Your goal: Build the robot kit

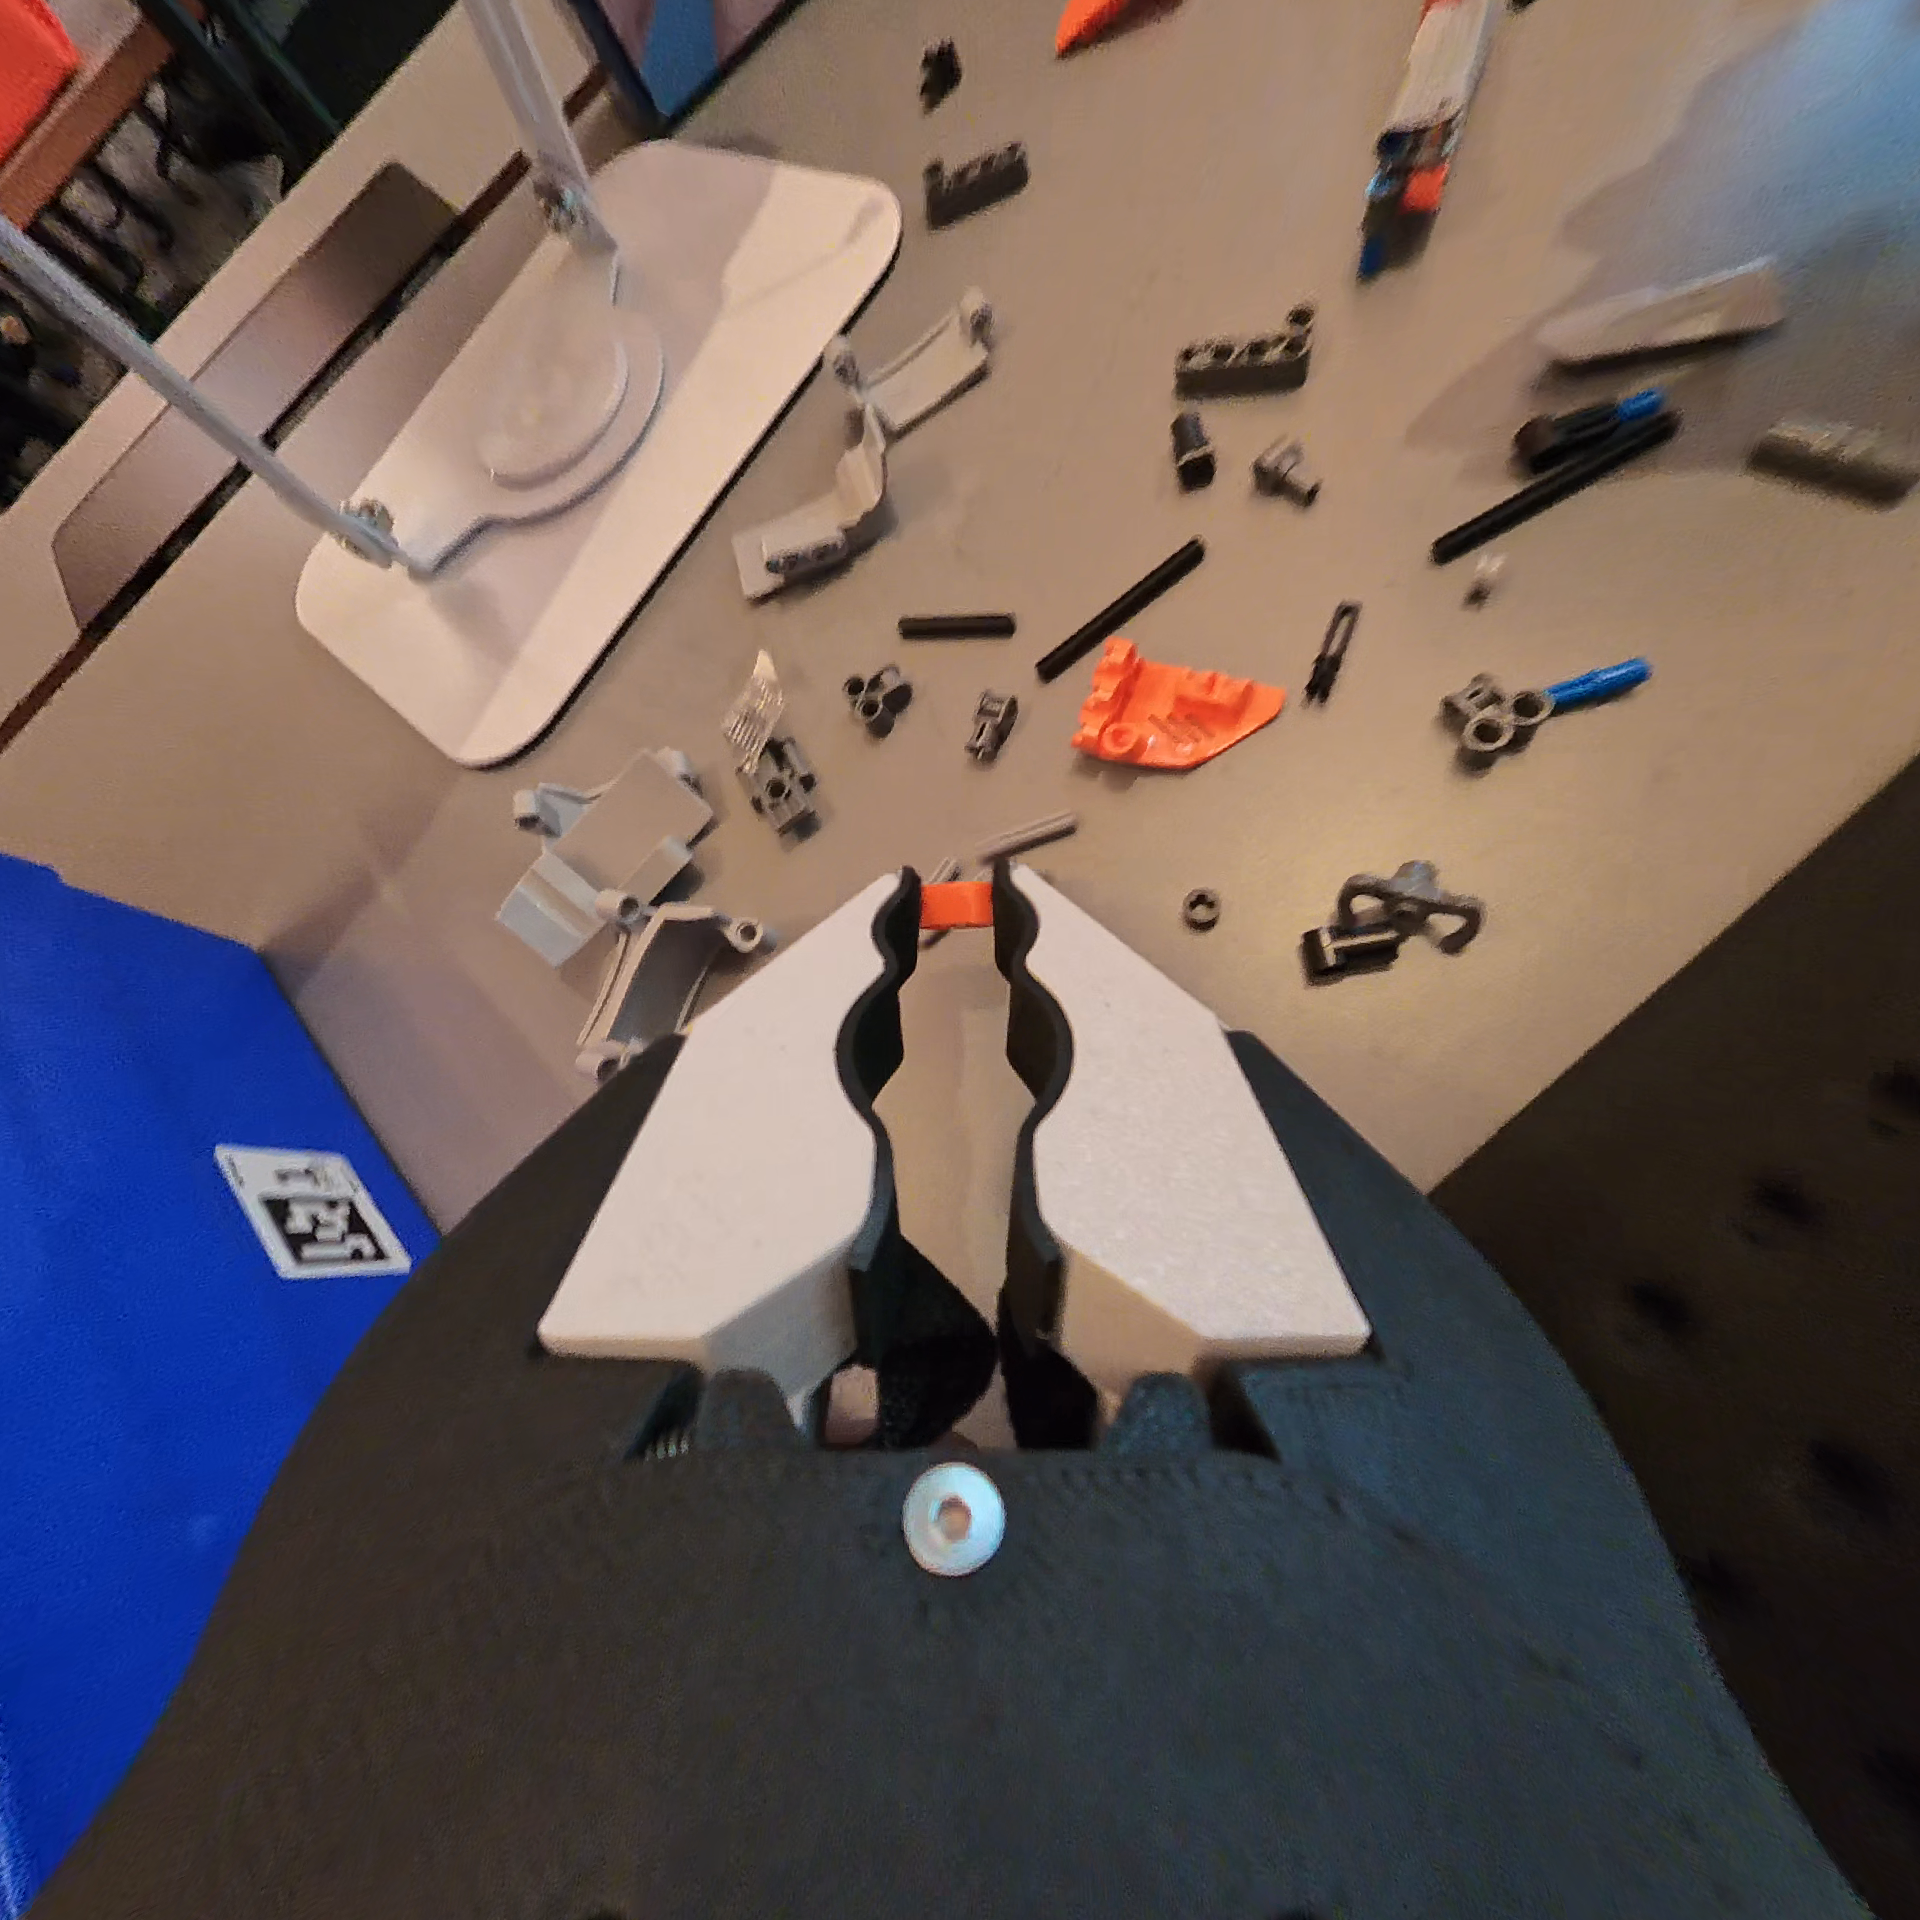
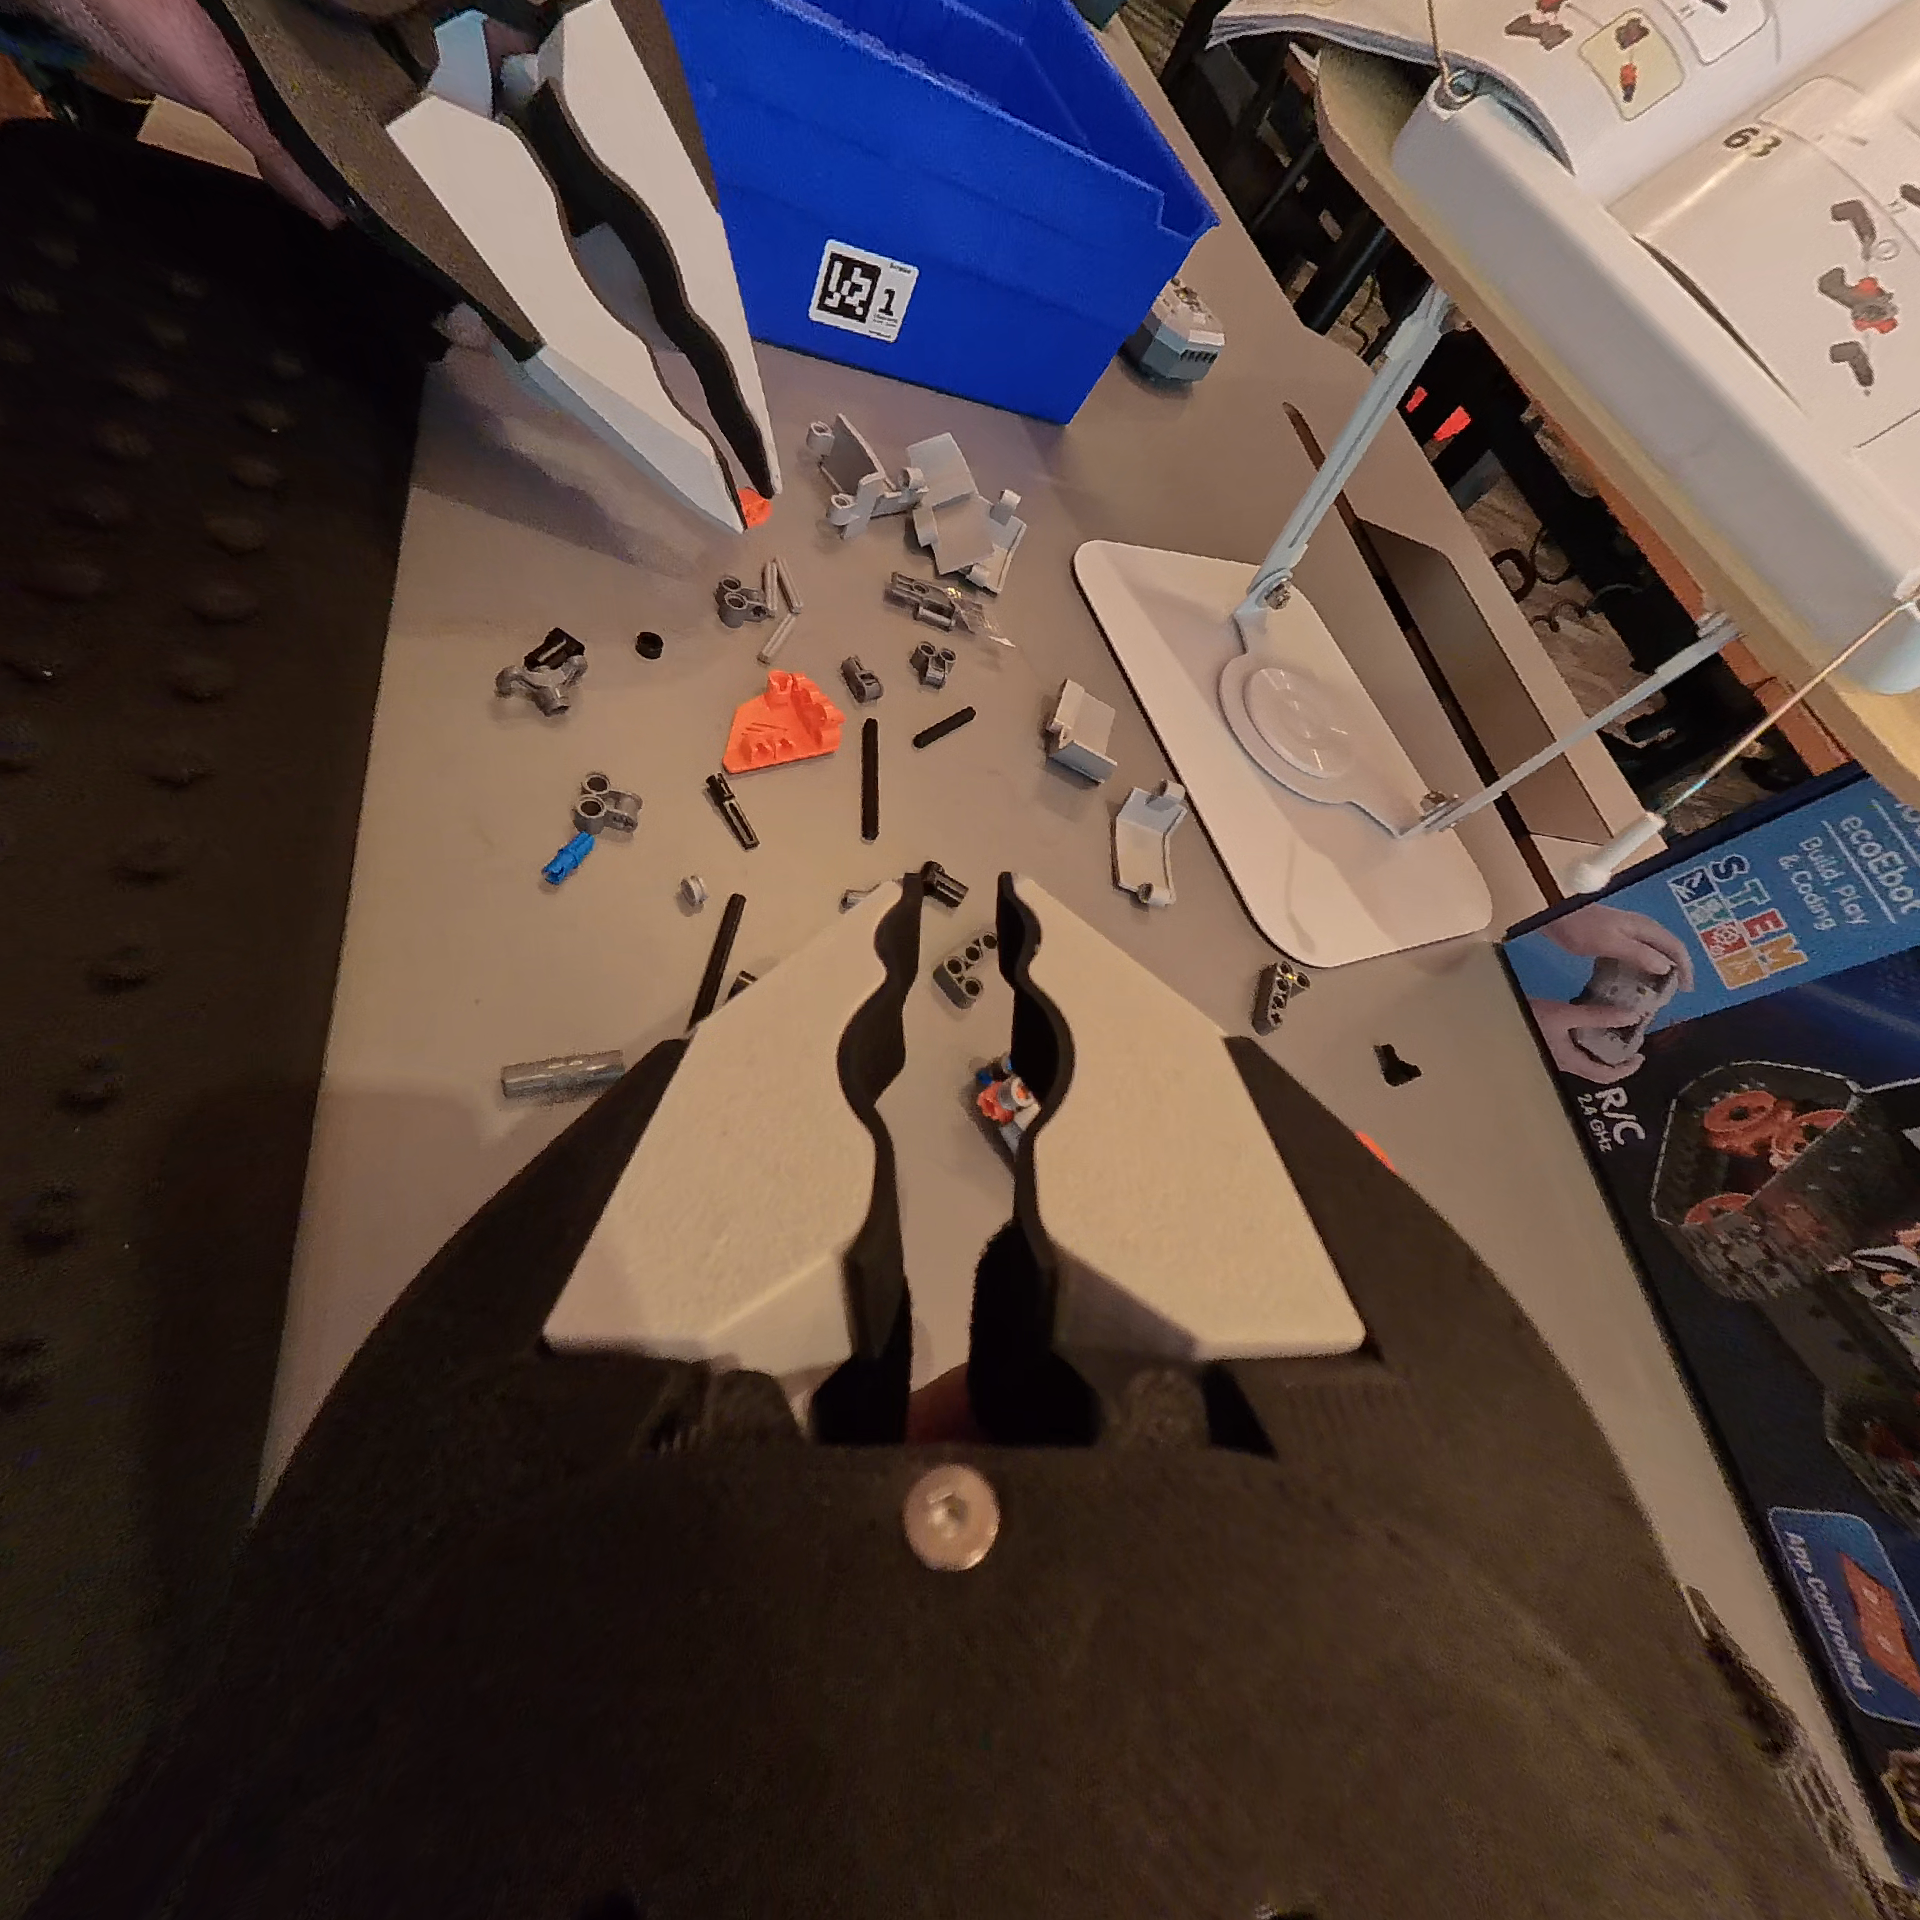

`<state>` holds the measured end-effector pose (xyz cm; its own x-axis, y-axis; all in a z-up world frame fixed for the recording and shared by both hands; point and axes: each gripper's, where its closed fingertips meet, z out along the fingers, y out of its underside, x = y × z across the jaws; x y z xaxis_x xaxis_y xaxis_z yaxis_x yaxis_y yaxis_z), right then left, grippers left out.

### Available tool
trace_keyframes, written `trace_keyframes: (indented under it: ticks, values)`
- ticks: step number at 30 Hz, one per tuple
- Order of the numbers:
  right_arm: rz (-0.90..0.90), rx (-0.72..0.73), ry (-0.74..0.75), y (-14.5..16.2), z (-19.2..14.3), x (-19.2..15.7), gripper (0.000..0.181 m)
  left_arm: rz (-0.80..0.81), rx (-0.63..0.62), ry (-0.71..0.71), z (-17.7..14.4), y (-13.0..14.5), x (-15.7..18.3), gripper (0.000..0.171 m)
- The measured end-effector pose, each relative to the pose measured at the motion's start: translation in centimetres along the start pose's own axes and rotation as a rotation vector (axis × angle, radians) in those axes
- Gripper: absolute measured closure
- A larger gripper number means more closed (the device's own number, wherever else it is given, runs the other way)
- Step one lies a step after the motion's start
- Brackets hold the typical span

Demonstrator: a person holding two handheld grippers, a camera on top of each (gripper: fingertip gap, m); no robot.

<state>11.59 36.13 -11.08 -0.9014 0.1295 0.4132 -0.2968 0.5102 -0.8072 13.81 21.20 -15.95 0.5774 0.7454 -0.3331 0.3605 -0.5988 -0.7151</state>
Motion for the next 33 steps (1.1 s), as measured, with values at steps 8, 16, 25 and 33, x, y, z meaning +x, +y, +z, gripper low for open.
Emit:
trace_keyframes:
  ticks: [8, 16, 25, 33]
  values:
    - [0.075, 0.054, -0.058, -1.0, 0.7, -1.0, 0.167, 0.093, 0.223, 0.040, -0.7, -5.1, 2.1, 0.160]
    - [0.112, 0.109, -0.094, -2.2, 0.8, -1.9, 0.167, 0.140, 0.513, 0.116, -3.0, -9.6, 4.0, 0.167]
    - [0.223, 0.167, -0.135, -3.2, 0.5, -1.8, 0.167, 0.176, 0.570, 0.179, -2.9, -10.0, 5.2, 0.168]
    - [0.159, 0.094, -0.243, -2.1, 0.7, -4.1, 0.178, 0.242, 0.504, 0.304, -2.5, -8.5, 7.1, 0.168]
